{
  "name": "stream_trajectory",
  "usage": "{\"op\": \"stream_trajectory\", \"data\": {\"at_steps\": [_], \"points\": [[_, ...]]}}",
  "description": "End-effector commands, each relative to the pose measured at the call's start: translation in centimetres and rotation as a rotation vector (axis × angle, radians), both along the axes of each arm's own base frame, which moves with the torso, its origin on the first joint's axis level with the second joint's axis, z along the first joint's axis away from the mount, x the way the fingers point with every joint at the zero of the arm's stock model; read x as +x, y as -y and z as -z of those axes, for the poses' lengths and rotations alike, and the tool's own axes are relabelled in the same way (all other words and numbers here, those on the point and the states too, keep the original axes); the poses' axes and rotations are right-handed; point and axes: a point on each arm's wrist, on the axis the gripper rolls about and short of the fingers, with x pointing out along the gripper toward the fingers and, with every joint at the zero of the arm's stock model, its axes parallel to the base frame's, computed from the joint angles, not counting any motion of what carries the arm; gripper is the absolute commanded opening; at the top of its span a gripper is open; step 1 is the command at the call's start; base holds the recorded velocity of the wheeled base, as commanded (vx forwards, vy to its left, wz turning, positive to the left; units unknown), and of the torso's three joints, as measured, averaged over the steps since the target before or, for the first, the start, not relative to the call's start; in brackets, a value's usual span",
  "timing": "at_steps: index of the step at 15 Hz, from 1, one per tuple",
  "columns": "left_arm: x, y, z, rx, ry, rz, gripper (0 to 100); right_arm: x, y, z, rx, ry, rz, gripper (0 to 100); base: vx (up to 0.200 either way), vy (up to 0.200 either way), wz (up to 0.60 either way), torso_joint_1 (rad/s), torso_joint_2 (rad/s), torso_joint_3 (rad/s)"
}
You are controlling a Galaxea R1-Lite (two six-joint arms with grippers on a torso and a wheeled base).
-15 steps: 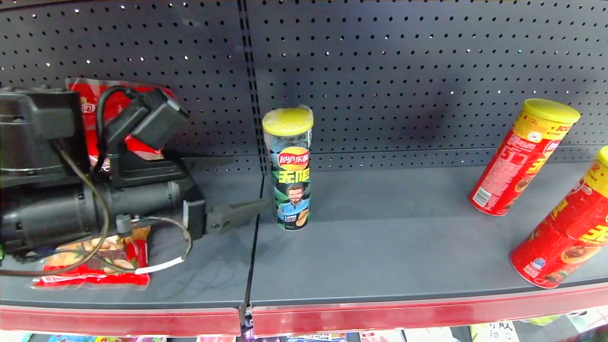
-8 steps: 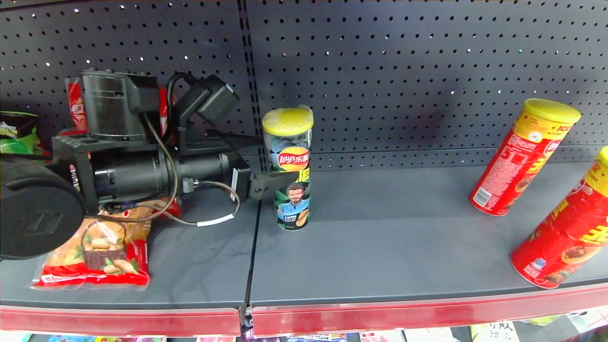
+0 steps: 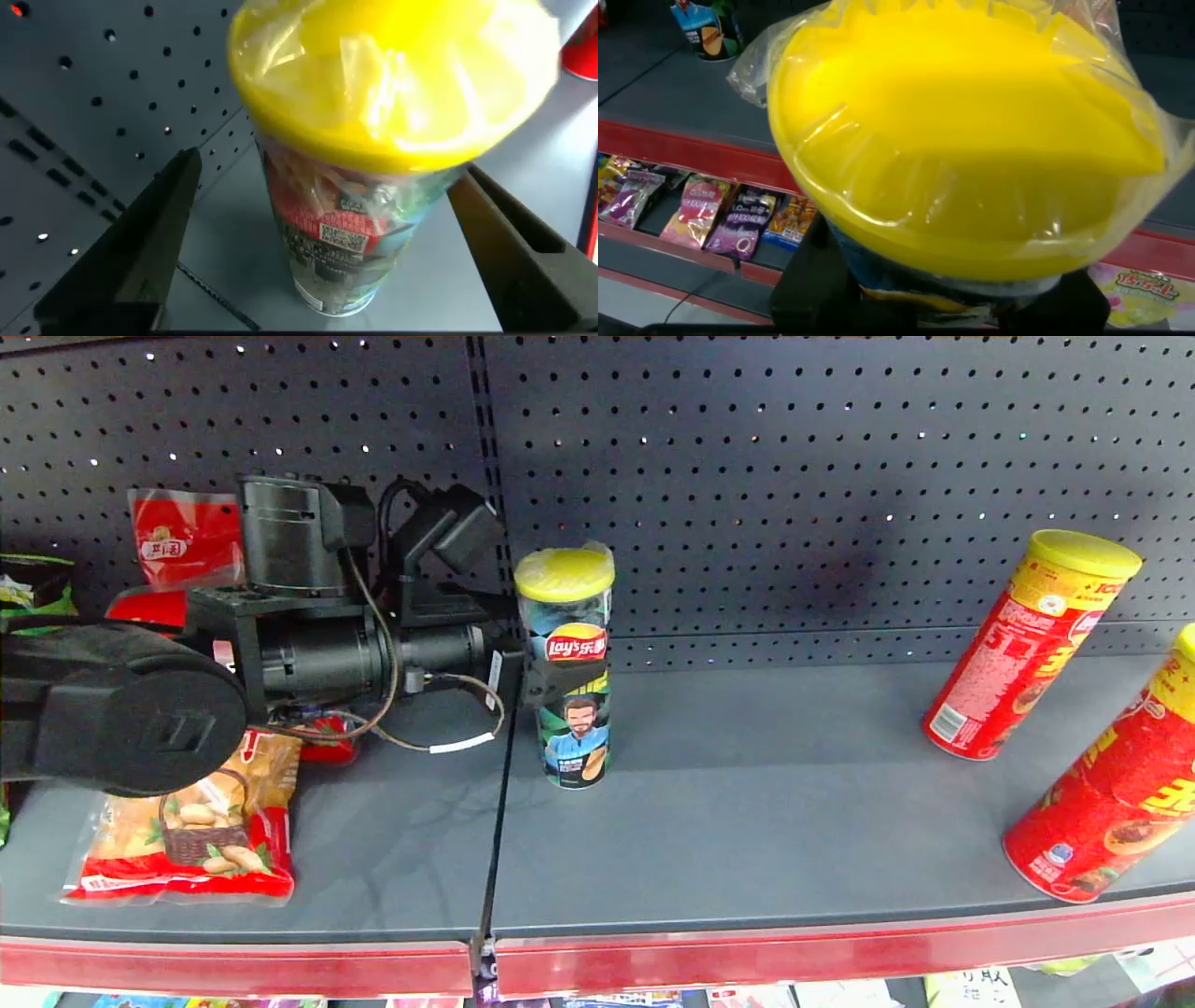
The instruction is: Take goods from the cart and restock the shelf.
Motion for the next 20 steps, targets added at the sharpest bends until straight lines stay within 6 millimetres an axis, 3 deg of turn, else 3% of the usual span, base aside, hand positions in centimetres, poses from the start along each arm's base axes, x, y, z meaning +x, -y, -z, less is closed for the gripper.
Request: {"op": "stream_trajectory", "data": {"at_steps": [1,2,3,8,12,16,20], "points": [[0.0,0.0,0.2,0.003,-0.007,0.003,100,0.0,0.0,0.1,0.000,-0.004,-0.001,0,0.000,0.000,0.00,0.000,0.00,0.000],[0.0,0.1,0.2,0.006,-0.001,0.007,100,0.0,0.0,0.1,0.000,-0.007,-0.001,0,0.000,0.000,0.00,0.000,0.00,0.000],[0.0,0.1,0.2,0.010,0.005,0.010,0,0.0,0.0,0.1,0.001,-0.007,0.000,0,0.000,0.000,0.00,0.000,0.00,0.000],[-0.4,0.1,0.1,0.009,0.002,0.044,0,0.1,0.0,0.1,0.001,-0.009,0.000,0,0.000,0.000,0.00,0.000,0.00,0.000],[-3.8,-1.2,-0.6,-0.015,0.000,0.130,0,0.2,0.0,0.1,0.001,-0.016,-0.004,0,0.000,0.000,0.00,0.000,0.00,0.000],[-7.8,-0.8,-0.3,-0.017,-0.020,0.243,0,0.4,0.0,0.0,0.001,-0.024,-0.003,0,0.000,0.000,0.00,0.000,0.00,0.000],[-9.4,0.0,0.8,0.002,-0.046,0.296,0,0.4,0.0,0.0,0.001,-0.027,-0.003,0,0.000,0.000,0.00,0.000,0.00,0.000]]}}
